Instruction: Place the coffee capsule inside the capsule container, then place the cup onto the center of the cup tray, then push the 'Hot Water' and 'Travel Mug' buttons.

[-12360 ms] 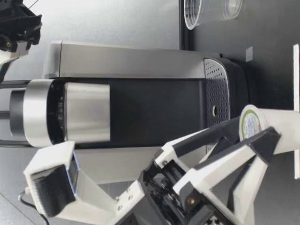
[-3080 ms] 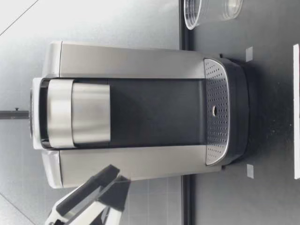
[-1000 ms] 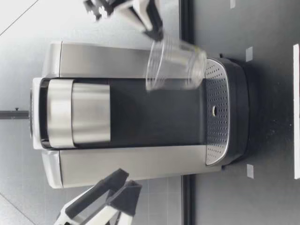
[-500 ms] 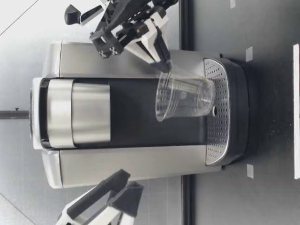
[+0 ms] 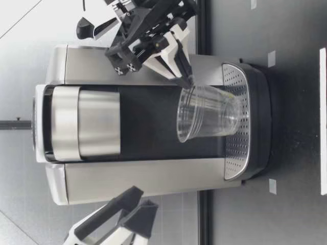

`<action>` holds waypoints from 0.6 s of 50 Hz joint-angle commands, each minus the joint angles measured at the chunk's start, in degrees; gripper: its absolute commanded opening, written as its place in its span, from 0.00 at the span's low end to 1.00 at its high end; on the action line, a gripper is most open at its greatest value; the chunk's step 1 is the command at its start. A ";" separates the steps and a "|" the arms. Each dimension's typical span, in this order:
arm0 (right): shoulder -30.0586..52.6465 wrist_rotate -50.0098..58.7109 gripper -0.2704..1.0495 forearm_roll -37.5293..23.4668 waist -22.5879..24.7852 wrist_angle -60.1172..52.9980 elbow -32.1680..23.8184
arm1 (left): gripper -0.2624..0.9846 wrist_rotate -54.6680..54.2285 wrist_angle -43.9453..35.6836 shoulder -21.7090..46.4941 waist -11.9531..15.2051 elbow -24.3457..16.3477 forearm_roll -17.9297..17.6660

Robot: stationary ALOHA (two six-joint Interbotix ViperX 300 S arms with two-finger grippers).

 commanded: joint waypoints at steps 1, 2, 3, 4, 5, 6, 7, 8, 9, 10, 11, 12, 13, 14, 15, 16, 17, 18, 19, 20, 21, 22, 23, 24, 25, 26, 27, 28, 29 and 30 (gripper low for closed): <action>-0.62 -0.09 0.26 0.00 0.18 -0.26 -1.41 | 0.76 0.09 -0.35 -1.05 0.18 -0.53 0.00; -0.53 -0.09 0.26 -0.09 0.18 -0.26 -1.41 | 0.76 0.09 -0.35 -1.05 0.18 -0.53 0.00; -0.62 -0.18 0.26 0.00 0.18 -0.26 -1.41 | 0.76 0.09 -0.35 -1.05 0.18 -0.44 0.00; -0.62 -0.18 0.26 0.00 0.18 -0.26 -1.49 | 0.76 0.09 -0.35 -1.05 0.18 -0.44 0.00; -0.62 -0.09 0.26 -0.09 0.18 -0.26 -1.58 | 0.76 0.09 -0.35 -1.05 0.18 -0.44 0.00; -0.62 -0.09 0.26 0.00 0.18 -0.26 -1.67 | 0.76 0.09 -0.35 -1.05 0.18 -0.44 0.00; -0.53 -0.18 0.26 0.00 0.18 -0.26 -1.76 | 0.76 0.09 -0.35 -1.05 0.18 -0.44 0.00; -0.53 -0.18 0.26 0.00 0.26 -0.26 -1.85 | 0.76 0.09 -0.35 -1.05 0.18 -0.44 0.00; -0.44 -0.18 0.26 -0.09 0.18 -0.18 -1.93 | 0.76 0.09 -0.35 -1.05 0.18 -0.44 0.00; -0.44 -0.18 0.27 0.00 0.26 -0.26 -2.11 | 0.76 0.09 -0.35 -1.05 0.18 -0.44 0.00; -0.44 -0.18 0.27 -0.09 0.18 -0.26 -2.20 | 0.76 0.09 -0.35 -1.05 0.18 -0.44 0.00; -0.44 -0.18 0.27 -0.09 0.18 -0.26 -2.20 | 0.76 0.09 -0.35 -1.05 0.18 -0.44 0.00; -0.35 -0.18 0.27 -0.09 0.18 -0.26 -2.29 | 0.76 0.09 -0.35 -1.05 0.18 -0.44 0.00; -0.35 -0.18 0.27 -0.09 0.26 -0.26 -2.29 | 0.76 0.09 -0.35 -1.05 0.18 -0.44 0.00; -0.26 -0.18 0.28 -0.18 0.18 -0.35 -2.37 | 0.76 0.09 -0.35 -1.05 0.18 -0.44 0.00; -0.26 -0.18 0.28 -0.26 0.26 -0.44 -2.37 | 0.76 0.09 -0.35 -1.05 0.18 -0.44 0.00; -0.26 -0.18 0.29 -0.35 0.18 -0.53 -2.37 | 0.76 0.09 -0.35 -1.05 0.18 -0.44 0.00; -0.26 -0.18 0.30 -0.53 0.26 -0.53 -2.37 | 0.76 0.09 -0.35 -1.05 0.18 -0.44 0.00; -0.26 -0.18 0.31 -0.62 0.26 -0.53 -2.37 | 0.76 0.09 -0.35 -1.05 0.18 -0.44 0.00; -0.26 -0.18 0.31 -0.79 0.18 -0.53 -2.37 | 0.76 0.09 -0.35 -1.05 0.18 -0.44 0.00; -0.26 -0.18 0.33 -0.88 0.18 -0.53 -2.37 | 0.76 0.09 -0.35 -1.05 0.18 -0.44 -0.09; -0.26 -0.18 0.34 -1.05 0.18 -0.53 -2.37 | 0.76 0.09 -0.35 -1.05 0.18 -0.44 0.00; -0.26 -0.18 0.36 -1.14 0.26 -0.53 -2.37 | 0.76 0.09 -0.35 -1.05 0.18 -0.35 0.00; -0.26 -0.18 0.37 -1.14 0.18 -0.53 -2.37 | 0.76 0.09 -0.35 -1.14 0.18 -0.35 0.00; -0.35 -0.18 0.39 -1.23 0.18 -0.53 -2.37 | 0.76 0.09 -0.35 -1.05 0.18 -0.35 0.00; -0.35 -0.18 0.41 -1.23 0.18 -0.44 -2.46 | 0.76 0.00 -0.35 -1.14 0.18 -0.44 0.00; -0.35 -0.18 0.43 -1.23 0.26 -0.26 -2.46 | 0.76 0.09 -0.35 -1.14 0.18 -0.44 0.00; -0.35 -0.18 0.45 -1.23 0.18 -0.18 -2.55 | 0.76 0.09 -0.35 -1.05 0.18 -0.35 0.00; -0.44 -0.18 0.47 -1.23 0.26 -0.18 -2.55 | 0.76 0.00 -0.35 -1.14 0.18 -0.35 0.00; -0.44 -0.18 0.48 -1.23 0.18 -0.18 -2.55 | 0.76 0.00 -0.35 -1.05 0.18 -0.35 0.00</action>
